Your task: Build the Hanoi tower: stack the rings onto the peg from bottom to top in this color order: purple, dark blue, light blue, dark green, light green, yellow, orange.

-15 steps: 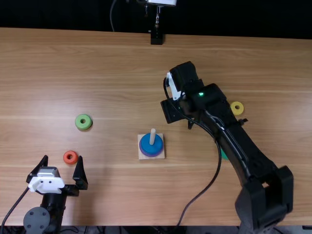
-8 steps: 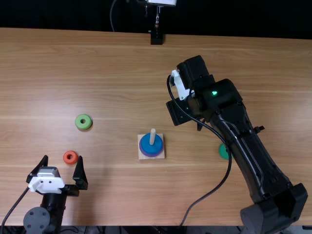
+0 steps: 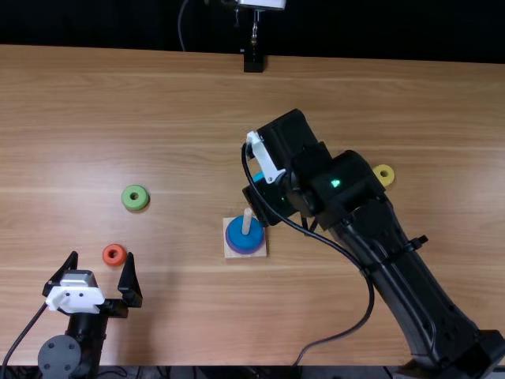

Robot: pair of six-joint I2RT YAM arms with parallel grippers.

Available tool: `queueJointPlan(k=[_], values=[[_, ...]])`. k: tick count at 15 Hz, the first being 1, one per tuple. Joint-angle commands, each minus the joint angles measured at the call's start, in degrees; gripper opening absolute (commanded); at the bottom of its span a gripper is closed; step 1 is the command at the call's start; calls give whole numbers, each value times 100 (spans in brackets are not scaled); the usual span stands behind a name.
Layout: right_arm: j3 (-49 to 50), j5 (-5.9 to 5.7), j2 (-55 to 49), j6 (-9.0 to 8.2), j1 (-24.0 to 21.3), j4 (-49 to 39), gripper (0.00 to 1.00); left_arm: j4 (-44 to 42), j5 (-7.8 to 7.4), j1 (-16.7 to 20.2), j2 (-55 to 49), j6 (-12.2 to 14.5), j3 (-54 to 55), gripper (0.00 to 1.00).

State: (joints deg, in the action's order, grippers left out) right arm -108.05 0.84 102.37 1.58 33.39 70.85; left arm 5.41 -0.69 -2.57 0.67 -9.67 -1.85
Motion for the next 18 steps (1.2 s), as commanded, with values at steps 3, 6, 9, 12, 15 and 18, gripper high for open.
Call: queueJointPlan(k=[3,6,9,12,15,18], values=[[-85,21,-200,-21,476,19,0,7,-89,37,-67,50,185,100],[-32,21,-200,-32,634,19,0,7,-89,37,-67,50,185,100],[109,21,-200,-21,590,19,0,7,-89,37,-67,50,185,100],[223,21,-200,0,564,9,0,7,-89,37,-67,50,185,100],[302,32,-200,10,564,9,0,7,-89,37,-67,50,185,100],[302,32,-191,21,546,-33,0,7,-89,37,-67,50,185,100]])
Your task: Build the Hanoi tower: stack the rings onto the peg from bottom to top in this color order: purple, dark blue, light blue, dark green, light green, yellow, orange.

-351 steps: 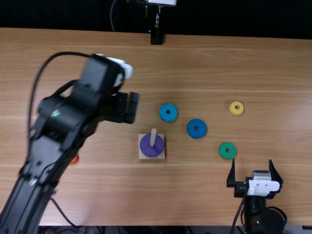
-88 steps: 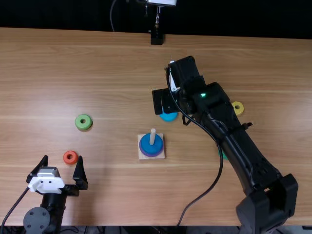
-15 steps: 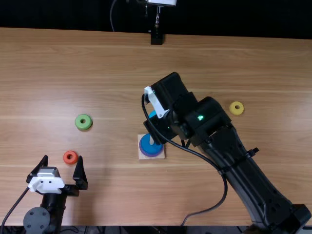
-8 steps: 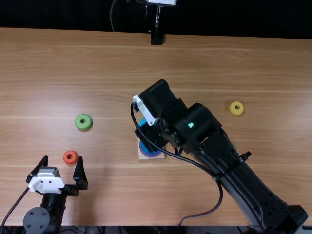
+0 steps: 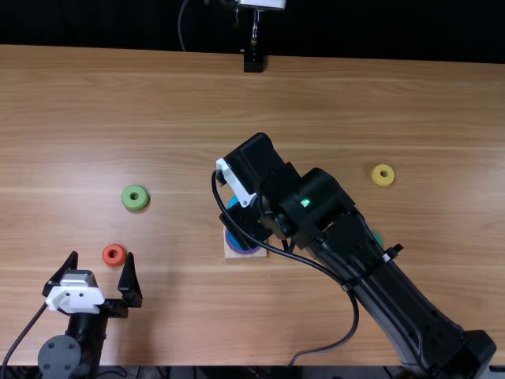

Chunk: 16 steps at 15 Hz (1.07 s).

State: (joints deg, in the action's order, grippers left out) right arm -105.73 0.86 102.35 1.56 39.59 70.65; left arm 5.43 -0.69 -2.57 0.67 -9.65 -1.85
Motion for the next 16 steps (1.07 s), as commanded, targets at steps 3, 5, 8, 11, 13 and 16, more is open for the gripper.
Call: queueJointPlan(k=[3,5,8,11,13,16], values=[[44,19,-180,23,-92,-56,0,5,-89,37,-67,47,185,100],[44,19,-180,44,-189,-56,0,5,-89,37,-67,47,185,100],[62,51,-180,55,-356,-66,0,5,-89,37,-67,47,185,100],[44,51,-171,55,-365,-56,0,5,-89,37,-67,47,185,100],[18,61,-162,44,-365,-66,0,5,-100,37,-67,47,185,100],[9,61,-153,23,-365,-56,0,5,-89,37,-67,47,185,100]])
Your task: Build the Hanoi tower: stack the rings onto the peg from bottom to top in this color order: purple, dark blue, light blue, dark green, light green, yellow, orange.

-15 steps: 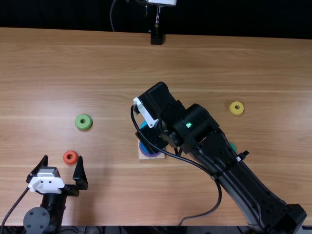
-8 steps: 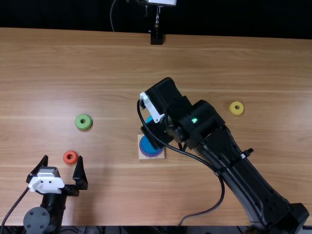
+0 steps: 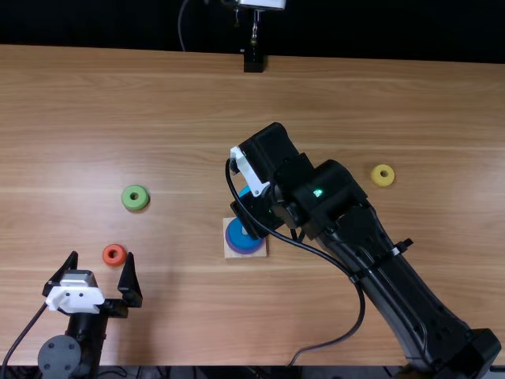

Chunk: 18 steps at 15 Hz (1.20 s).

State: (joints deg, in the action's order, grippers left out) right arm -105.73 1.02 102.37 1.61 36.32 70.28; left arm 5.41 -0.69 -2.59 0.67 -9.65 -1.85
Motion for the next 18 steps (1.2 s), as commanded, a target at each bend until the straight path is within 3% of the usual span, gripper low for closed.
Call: queueJointPlan(k=[1,18], values=[[26,46,-156,8,-37,-19,0,7,-89,39,-67,47,185,100],[70,46,-156,-24,148,2,0,7,-89,39,-67,47,185,100]])
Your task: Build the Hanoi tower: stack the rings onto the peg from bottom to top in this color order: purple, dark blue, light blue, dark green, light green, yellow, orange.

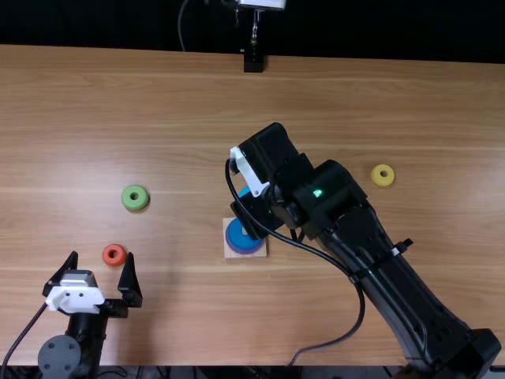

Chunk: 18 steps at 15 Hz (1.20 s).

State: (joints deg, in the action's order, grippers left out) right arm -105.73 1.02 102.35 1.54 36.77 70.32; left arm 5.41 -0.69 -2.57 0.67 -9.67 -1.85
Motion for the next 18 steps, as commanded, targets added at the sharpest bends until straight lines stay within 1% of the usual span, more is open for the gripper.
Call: queueJointPlan(k=[1,12,14,18], values=[[79,46,-153,-28,119,-2,0,7,-89,37,-67,50,185,100],[185,46,-118,-28,119,-13,0,7,-89,37,-67,50,185,100],[176,78,-118,-28,119,-23,0,7,-89,37,-67,50,185,100],[123,88,-101,-28,128,-34,0,7,-89,37,-67,50,185,100]])
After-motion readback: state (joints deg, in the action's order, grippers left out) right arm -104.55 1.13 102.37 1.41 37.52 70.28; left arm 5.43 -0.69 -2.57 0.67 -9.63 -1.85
